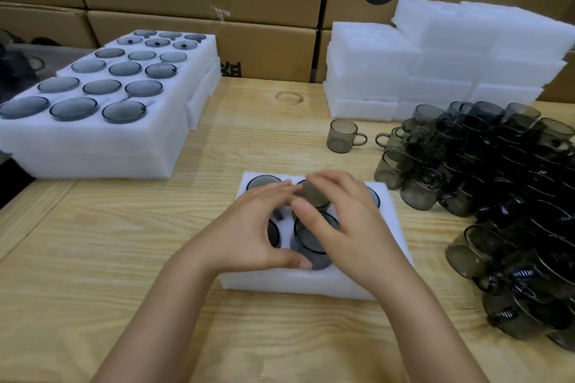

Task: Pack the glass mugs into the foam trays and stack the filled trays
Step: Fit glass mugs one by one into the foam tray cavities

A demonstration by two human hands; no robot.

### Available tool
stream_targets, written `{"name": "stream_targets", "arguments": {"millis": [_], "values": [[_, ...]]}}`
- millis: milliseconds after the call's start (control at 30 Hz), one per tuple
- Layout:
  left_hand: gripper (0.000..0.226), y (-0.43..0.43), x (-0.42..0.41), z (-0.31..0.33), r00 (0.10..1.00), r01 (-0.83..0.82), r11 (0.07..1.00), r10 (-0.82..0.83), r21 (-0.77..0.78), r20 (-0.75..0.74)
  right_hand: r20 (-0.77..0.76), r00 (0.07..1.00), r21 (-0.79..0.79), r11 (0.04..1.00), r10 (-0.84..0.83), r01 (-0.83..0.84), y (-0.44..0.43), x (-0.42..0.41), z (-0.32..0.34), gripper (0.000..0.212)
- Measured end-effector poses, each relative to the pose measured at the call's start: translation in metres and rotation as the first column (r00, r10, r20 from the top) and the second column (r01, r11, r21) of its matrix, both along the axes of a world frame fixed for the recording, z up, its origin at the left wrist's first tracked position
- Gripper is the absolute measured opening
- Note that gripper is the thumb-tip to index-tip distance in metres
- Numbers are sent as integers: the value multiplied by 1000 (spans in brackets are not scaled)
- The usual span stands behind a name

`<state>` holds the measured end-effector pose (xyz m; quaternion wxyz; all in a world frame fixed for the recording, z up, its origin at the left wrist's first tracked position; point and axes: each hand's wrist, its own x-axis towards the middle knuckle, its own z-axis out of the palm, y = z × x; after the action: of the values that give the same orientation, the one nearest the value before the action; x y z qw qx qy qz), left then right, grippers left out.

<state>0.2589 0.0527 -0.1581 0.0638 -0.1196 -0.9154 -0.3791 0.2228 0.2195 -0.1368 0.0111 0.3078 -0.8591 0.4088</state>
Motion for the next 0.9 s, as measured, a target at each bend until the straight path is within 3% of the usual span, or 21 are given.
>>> {"name": "stream_targets", "arguments": {"millis": [100,200,267,333,467,533,600,733,900], "values": [[73,2,0,4,998,44,997,-42,61,-40,-23,997,268,961,76,-67,-27,-6,1,76],[69,-1,1,6,997,47,999,-46,4,-63,14,997,468,881,78,-75,-38,-12,-6,84],[68,-15,3,3,1000,22,999,-22,38,-4,2,997,482,873,77,-68,-36,-14,-10,86],[63,-32,5,0,998,-58,973,49,222,46,-14,997,494,867,80,-63,-35,-14,-14,89],[44,-44,-2,-18,944,-292,778,328,556,37,-43,995,604,796,91,-47,-42,-12,-24,77],[35,-39,-9,-29,926,-335,670,365,663,100,-84,992,634,773,90,-17,-43,-11,-28,72],[34,-35,-13,-37,927,-339,613,348,713,141,-105,990,636,772,93,-5,-43,-11,-30,72],[35,-34,-19,-44,939,-313,619,318,720,135,-105,989,633,774,104,-14,-44,-13,-32,71],[46,-37,-23,-48,912,-357,551,379,754,156,-72,989,616,786,132,-60,-50,-31,-30,66]]}}
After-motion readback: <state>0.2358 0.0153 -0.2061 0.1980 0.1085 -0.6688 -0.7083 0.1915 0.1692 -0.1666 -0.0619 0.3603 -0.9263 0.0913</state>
